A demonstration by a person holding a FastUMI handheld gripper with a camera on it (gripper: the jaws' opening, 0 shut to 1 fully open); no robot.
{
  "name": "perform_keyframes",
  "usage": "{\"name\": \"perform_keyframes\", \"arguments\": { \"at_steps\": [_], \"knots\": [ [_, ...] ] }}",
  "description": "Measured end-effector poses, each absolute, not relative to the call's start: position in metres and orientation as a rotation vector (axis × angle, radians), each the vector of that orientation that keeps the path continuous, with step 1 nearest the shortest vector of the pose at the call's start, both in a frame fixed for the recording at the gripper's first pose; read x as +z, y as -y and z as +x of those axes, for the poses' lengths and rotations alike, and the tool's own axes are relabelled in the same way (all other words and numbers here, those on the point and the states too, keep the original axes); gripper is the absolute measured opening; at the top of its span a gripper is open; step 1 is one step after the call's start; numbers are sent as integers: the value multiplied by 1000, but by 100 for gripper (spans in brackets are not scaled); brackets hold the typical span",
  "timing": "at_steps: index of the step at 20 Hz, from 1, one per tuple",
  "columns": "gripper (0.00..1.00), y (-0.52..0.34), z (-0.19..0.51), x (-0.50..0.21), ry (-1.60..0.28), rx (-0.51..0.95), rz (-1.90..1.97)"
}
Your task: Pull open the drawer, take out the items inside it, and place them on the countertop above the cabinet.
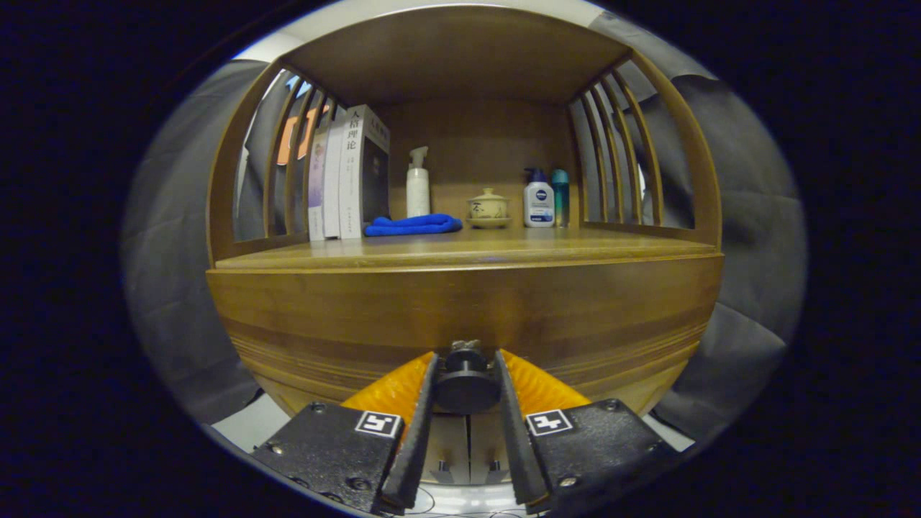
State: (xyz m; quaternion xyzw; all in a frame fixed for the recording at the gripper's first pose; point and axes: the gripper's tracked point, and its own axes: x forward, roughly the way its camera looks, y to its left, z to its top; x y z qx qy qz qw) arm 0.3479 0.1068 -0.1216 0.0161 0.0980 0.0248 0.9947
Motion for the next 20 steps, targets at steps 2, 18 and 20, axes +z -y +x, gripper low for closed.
{"name": "perform_keyframes", "arguments": {
  "at_steps": [2,18,20],
  "knots": [
    [45,-107,346,-121,-212,47,58],
    [35,-98,260,-126,-261,45,77],
    [35,-97,248,-126,-265,45,87]
  ]
}}
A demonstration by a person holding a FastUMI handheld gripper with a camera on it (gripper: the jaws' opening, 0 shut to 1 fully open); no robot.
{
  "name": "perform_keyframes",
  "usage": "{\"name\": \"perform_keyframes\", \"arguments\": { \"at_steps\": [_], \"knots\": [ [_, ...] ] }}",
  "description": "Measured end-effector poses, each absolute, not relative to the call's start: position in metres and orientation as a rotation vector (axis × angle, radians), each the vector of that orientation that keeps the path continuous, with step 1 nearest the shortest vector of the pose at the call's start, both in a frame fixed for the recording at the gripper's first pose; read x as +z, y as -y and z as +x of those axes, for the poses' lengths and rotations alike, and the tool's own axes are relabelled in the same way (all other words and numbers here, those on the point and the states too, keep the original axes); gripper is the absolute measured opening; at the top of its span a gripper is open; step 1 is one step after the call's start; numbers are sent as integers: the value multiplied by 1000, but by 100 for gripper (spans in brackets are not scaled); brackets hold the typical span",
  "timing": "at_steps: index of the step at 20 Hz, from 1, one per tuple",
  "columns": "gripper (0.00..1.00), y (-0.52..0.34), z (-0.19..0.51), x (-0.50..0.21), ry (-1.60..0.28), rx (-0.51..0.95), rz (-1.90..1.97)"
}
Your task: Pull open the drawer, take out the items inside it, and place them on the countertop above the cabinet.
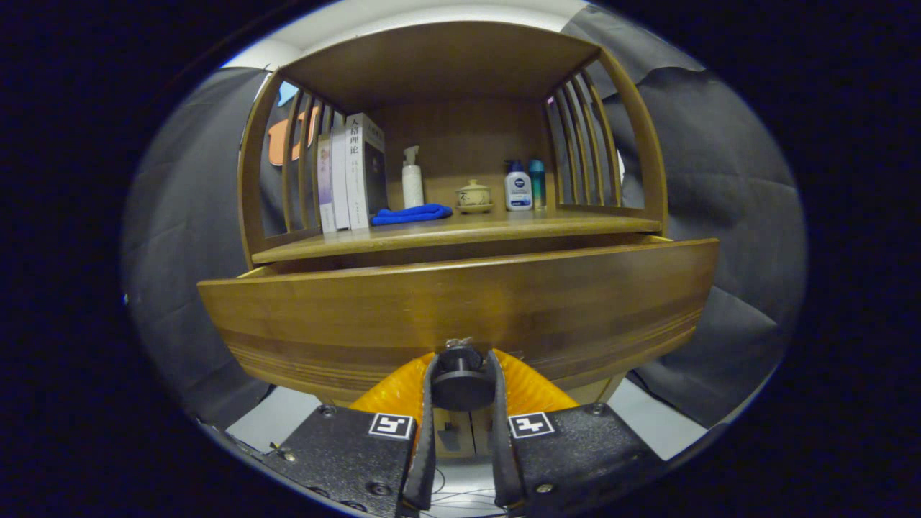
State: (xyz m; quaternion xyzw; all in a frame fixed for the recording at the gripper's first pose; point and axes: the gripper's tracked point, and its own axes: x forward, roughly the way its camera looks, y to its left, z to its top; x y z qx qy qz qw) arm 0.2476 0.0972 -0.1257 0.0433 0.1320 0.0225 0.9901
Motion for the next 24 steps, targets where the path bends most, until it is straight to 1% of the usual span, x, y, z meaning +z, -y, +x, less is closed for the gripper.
{"name": "perform_keyframes", "arguments": {
  "at_steps": [10,24],
  "knots": [
    [35,-89,192,-137,-287,59,87],
    [35,-89,152,-143,-276,77,86]
  ]
}}
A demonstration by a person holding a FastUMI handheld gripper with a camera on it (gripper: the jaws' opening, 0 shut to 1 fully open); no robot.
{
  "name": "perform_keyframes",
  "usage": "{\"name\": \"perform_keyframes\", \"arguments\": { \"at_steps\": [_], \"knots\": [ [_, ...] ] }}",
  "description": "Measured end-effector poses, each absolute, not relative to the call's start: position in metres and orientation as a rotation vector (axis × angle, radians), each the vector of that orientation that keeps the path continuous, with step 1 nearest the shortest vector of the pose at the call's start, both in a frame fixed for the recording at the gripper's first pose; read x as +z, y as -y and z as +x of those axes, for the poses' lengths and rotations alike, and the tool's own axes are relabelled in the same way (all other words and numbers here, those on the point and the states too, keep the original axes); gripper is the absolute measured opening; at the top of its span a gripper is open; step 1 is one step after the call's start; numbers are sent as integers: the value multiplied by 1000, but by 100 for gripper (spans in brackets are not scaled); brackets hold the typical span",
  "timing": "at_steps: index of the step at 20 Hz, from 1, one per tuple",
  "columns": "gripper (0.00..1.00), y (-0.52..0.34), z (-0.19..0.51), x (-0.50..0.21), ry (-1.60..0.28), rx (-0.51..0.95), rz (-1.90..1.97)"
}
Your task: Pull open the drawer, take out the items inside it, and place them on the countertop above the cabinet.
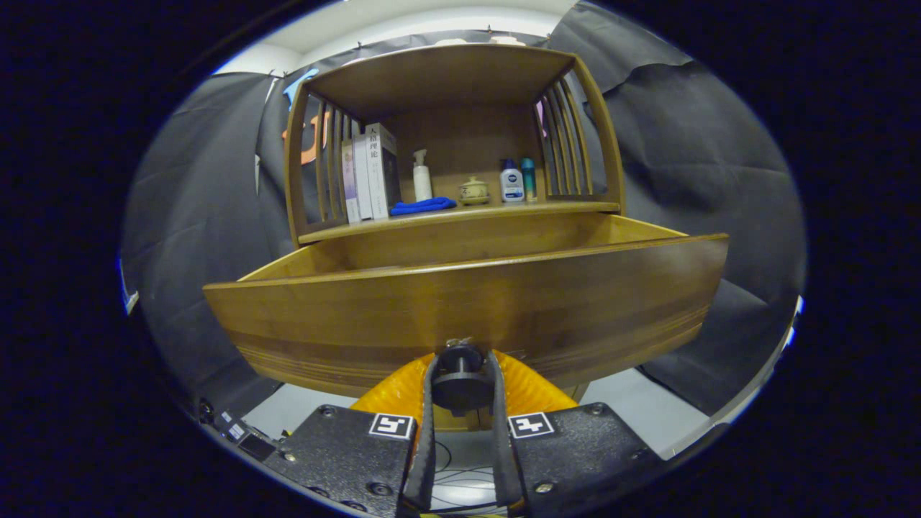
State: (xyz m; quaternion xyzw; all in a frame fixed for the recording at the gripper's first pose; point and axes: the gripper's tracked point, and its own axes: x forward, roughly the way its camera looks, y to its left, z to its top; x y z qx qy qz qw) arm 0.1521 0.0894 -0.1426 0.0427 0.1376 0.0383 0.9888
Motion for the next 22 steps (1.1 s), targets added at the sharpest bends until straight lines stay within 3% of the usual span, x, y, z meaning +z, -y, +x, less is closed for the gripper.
{"name": "perform_keyframes", "arguments": {
  "at_steps": [10,17,18,22],
  "knots": [
    [35,-90,145,-145,-274,85,78],
    [95,-51,106,-96,-182,70,96],
    [100,-42,100,-82,-164,54,90],
    [100,-16,83,-26,-93,46,126]
  ]
}}
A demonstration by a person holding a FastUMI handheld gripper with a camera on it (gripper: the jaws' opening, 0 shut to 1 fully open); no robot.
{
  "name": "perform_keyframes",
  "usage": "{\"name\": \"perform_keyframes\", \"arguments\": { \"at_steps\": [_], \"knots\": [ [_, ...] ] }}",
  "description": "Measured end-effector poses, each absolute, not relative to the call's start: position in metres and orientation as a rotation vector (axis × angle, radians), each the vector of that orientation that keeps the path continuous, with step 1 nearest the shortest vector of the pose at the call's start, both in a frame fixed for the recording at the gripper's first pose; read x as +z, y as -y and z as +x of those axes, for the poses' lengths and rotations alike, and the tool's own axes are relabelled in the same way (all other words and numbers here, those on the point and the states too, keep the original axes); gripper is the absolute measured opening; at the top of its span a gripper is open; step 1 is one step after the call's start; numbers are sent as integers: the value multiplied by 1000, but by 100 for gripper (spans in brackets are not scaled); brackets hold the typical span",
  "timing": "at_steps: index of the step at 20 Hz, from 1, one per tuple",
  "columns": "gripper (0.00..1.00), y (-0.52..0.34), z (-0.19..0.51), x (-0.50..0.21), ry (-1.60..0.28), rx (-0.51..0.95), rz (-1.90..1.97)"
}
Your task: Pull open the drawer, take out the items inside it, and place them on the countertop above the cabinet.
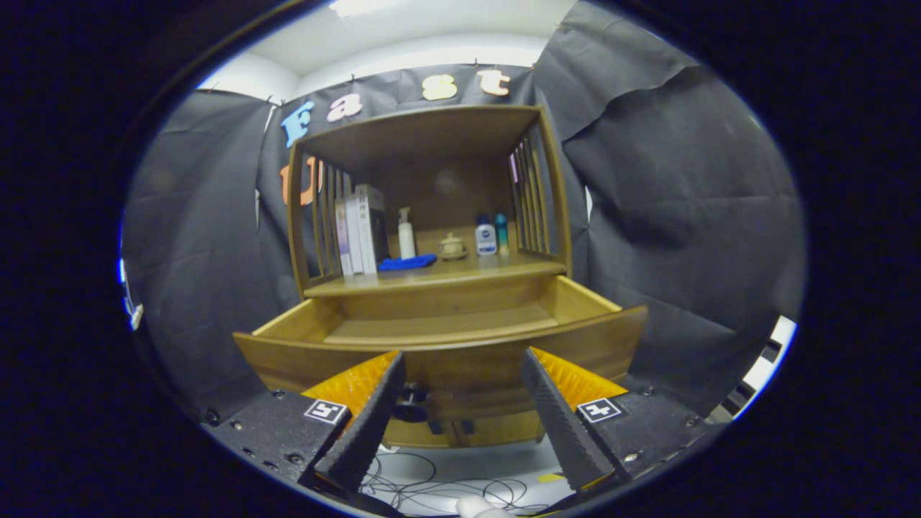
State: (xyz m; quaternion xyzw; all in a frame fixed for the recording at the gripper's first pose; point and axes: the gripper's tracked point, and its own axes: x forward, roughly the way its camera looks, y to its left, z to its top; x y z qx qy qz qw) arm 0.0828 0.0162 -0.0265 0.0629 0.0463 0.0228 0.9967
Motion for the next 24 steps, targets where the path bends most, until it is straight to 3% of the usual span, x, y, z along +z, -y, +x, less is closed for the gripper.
{"name": "perform_keyframes", "arguments": {
  "at_steps": [8,13,19,24],
  "knots": [
    [100,6,107,81,36,31,111],
    [100,-11,150,133,15,59,97],
    [100,-52,214,151,-132,101,54],
    [100,-84,257,96,-384,123,-31]
  ]
}}
